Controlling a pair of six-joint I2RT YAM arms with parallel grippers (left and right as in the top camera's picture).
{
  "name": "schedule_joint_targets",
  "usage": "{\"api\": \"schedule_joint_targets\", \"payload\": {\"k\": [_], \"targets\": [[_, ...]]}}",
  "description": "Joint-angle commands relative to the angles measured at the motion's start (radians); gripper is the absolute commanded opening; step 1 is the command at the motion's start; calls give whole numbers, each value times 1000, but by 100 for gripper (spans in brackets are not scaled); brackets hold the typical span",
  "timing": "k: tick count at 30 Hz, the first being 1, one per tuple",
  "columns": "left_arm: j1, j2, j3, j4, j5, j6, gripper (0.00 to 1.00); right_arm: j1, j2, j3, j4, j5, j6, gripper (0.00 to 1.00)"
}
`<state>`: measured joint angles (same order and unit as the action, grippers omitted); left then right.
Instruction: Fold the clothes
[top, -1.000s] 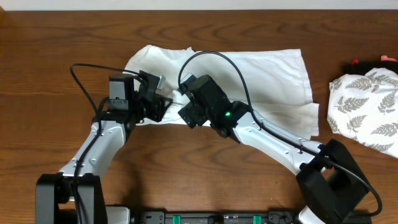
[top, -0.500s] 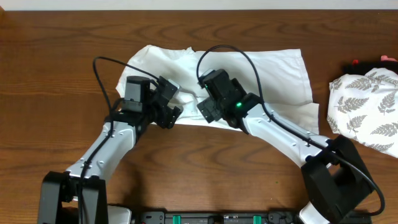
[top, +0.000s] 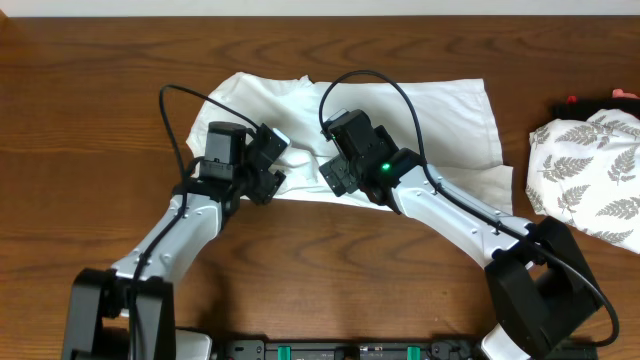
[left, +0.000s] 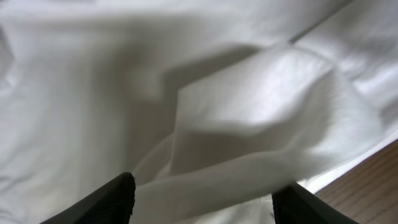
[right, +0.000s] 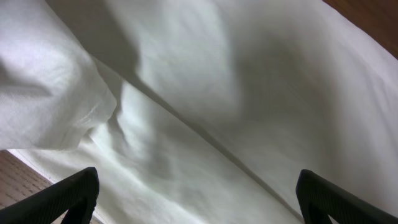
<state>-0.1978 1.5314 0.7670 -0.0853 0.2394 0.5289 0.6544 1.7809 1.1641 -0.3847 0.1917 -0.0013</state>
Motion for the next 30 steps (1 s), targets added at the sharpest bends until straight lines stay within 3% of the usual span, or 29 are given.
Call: {"api": "schedule_joint_targets", "payload": {"k": [1,8,17,22,30], "targets": [[-8,36,6,3,-16,18,70,-8,-29,17,-2,11,24,99],[-38,49,6,27,-16,17,67,-9,-29,17,-2,11,35,99],[-84,49,6,34,-15,16,39,-9,-29,17,-2,11,49,99],[-92,49,6,42,-12,13,14,-9,-29,17,-2,11,49,99],[-90,43,21,57,-13,-28,7,-7,-29,17,-8,-34,49,98]]}}
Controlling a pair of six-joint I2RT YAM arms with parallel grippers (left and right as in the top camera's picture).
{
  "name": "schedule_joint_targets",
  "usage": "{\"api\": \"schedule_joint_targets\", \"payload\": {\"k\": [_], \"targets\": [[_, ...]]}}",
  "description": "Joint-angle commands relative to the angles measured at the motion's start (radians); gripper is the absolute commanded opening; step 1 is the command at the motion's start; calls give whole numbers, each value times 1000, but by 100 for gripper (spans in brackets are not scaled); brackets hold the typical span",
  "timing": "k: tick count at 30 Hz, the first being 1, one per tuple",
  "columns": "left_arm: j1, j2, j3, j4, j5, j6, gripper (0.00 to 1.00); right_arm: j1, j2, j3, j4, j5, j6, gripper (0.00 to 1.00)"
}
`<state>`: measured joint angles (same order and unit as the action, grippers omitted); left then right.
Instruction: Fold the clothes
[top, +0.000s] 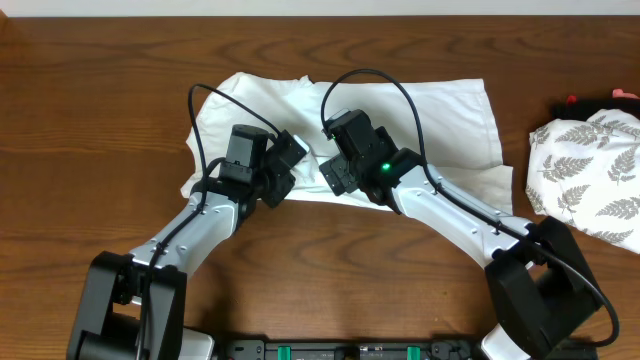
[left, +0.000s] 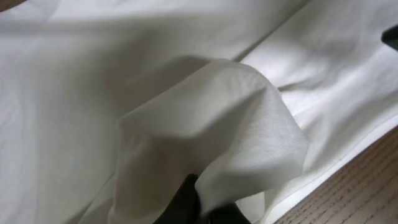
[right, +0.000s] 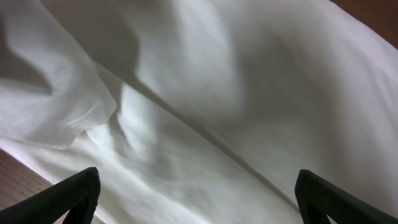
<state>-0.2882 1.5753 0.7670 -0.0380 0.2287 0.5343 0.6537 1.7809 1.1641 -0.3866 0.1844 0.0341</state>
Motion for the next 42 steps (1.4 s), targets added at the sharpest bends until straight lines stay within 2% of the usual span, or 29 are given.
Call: {"api": "schedule_joint_targets", "payload": {"k": [1,10,14,18,24,29,35,39,42], "targets": [[3,-5,21,20,-2,-45,7,-6,-29,17,-7,-40,13,98],[61,-93,21,58,-2,-143,6,-5,-29,17,-6,-181,9,97],[92,-114,21,63,-2,-195,6,-5,-29,17,4,-332,-51,94],[100,-115,21,67,-2,-227,7,7,-29,17,35,-402,-107,93],[100,-115,21,79,-2,-227,7,70,-18,17,89,-401,-219,91],[100,-115,21,98,-2,-245,7,119,27,17,117,-315,-222,92],[100,-115,21,150,-5,-245,7,146,73,17,145,-126,-92,93],[100,-115,21,187,-14,-245,7,146,78,17,164,-55,6,93],[100,-115,21,190,-14,-252,7,146,78,17,187,-61,22,93]]}}
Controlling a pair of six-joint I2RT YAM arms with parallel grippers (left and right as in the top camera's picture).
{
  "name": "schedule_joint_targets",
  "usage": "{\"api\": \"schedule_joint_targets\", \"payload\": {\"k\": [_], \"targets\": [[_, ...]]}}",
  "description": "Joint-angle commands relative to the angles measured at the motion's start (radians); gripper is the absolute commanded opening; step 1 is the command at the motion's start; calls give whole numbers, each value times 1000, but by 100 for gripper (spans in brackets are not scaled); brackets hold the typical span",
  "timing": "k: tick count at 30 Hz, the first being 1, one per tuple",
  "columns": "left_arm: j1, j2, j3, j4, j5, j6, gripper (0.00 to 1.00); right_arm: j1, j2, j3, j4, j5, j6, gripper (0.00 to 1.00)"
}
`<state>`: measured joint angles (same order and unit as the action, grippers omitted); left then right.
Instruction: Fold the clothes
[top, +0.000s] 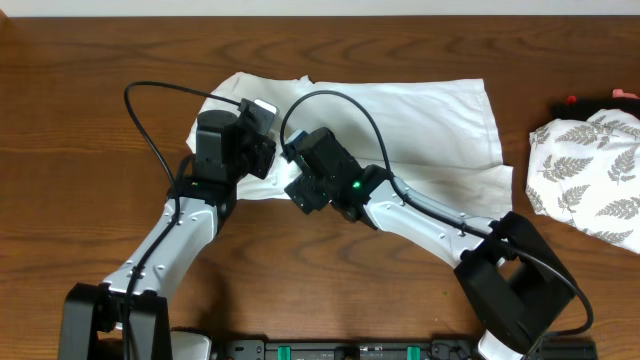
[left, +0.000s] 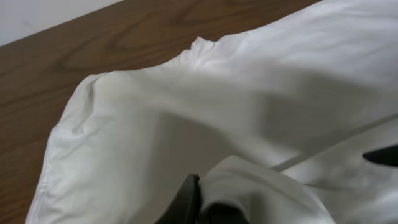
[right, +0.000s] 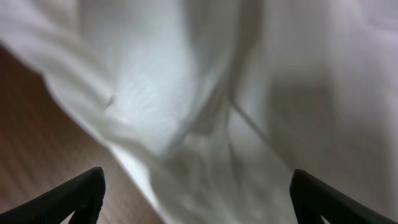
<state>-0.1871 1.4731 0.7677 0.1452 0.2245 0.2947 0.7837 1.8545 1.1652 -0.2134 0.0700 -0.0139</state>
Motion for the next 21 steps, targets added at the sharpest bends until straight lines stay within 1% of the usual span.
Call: {"api": "schedule_joint_targets", "payload": {"k": [1,7,11,14,15,16,17,18,19,20,21], "targets": [[-1,-12,20,6,-10,-24,7,16,5,16,20,53,78,93],[-1,-13,20,12,-10,-51,7,9,5,16,16,69,174,90],[-1,-13,20,39,-8,-84,7,-10,2,16,15,149,271,92],[-1,-6,20,72,-8,-86,8,-25,-5,16,16,169,287,93],[-1,-1,20,85,-8,-88,13,-26,-8,16,16,166,287,93],[-1,6,20,99,-8,-88,15,-26,-12,16,16,164,286,94],[-1,16,20,109,-8,-89,22,-26,-15,16,16,161,286,94],[-1,31,20,118,-8,-91,36,-24,-18,16,16,153,286,93],[-1,42,20,121,-8,-91,54,-23,-19,16,16,150,286,93],[-1,54,20,126,-8,-92,82,-23,-21,16,16,144,286,93],[-1,71,20,130,-8,-91,98,-23,-21,16,16,136,286,93]]}}
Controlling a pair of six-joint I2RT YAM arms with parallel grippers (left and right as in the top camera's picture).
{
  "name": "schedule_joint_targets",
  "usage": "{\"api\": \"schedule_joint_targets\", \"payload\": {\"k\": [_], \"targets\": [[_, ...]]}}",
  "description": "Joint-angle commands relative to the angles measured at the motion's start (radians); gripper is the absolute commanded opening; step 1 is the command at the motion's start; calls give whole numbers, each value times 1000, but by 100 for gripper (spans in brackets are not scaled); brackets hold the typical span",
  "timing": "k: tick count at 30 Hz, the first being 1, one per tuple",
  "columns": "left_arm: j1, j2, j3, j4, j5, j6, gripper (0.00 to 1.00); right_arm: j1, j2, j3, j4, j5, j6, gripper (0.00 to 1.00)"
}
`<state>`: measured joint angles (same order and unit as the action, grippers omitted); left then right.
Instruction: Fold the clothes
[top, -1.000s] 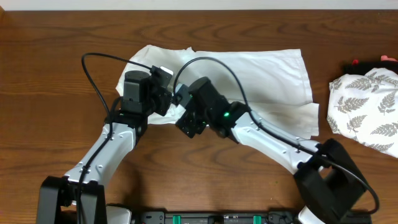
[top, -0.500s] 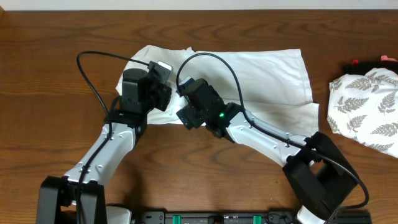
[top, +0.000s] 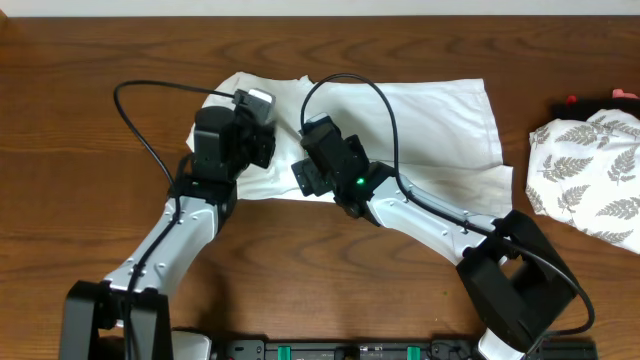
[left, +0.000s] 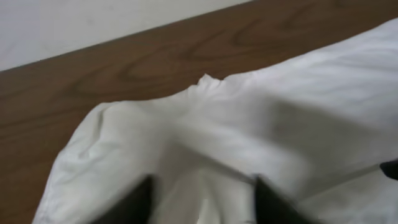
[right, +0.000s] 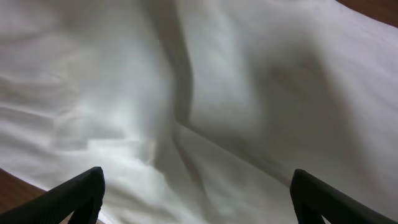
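Note:
A white garment (top: 430, 120) lies spread across the back middle of the wooden table (top: 90, 230). My left gripper (top: 264, 142) hovers over the garment's left part, jaws apart; the left wrist view shows it open (left: 202, 208) above rumpled white cloth (left: 205, 124), blurred, gripping nothing. My right gripper (top: 306, 176) sits just right of it near the garment's front edge. In the right wrist view it stands wide open (right: 198, 205) over a crease in the cloth (right: 180, 118), with only its dark fingertips (right: 68, 199) showing.
A leaf-print cloth (top: 590, 175) lies bunched at the right edge, with a dark and red item (top: 600, 100) behind it. Black cables loop above both wrists. Bare wood lies to the left and in front of the garment.
My left gripper has opened and let go of the fold of white cloth it held. My right gripper, still open, has shifted a little back onto the garment from its front edge.
My left gripper stood open over a raised fold near the garment's front edge, with the right open beside it. Then the left was shut on that fold, later holding it further back and left while the right stood further left. Now both are open.

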<state>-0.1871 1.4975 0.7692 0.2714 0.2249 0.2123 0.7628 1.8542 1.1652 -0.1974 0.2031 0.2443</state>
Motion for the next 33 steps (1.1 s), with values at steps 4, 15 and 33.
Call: {"api": "schedule_joint_targets", "payload": {"k": [4,15,33], "targets": [[1,61,19,-4,-10,-24,98,3,-24,16,5,-52,1,92],[197,-131,18,-293,-148,-408,98,7,-30,16,58,-123,-171,54],[233,15,18,-423,31,-495,98,11,52,16,311,-539,-274,1]]}}
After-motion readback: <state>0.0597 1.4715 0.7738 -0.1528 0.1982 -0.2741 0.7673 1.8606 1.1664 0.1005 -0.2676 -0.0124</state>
